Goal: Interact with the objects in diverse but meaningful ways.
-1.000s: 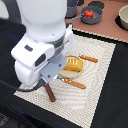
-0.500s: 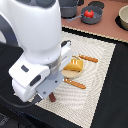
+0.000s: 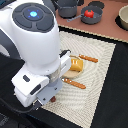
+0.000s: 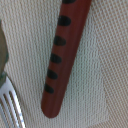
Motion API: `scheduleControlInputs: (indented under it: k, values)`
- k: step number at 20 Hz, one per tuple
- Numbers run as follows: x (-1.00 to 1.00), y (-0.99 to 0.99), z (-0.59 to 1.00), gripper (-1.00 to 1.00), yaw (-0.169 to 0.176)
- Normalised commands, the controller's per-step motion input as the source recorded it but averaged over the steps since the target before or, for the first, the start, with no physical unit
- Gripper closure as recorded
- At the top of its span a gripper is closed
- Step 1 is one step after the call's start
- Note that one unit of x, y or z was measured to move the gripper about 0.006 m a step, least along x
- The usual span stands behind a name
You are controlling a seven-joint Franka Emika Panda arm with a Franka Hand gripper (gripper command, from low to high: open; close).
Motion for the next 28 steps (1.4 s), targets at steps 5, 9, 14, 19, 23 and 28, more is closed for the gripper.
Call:
scheduleControlInputs:
  k: [5,9,14,19,23,28]
  values:
    - [-0.08,0.0,-0.04,-1.0,-0.011]
    - [-0.04,0.0,-0.02,-1.0,0.0]
    - [-0.02,0.0,0.0,1.0,0.0]
    - [0.01,0.0,-0.18,1.0,0.0]
    - [0.07,0.0,-0.77,1.0,0.0]
    - [0.21,-0.03,-0.92,1.0,0.0]
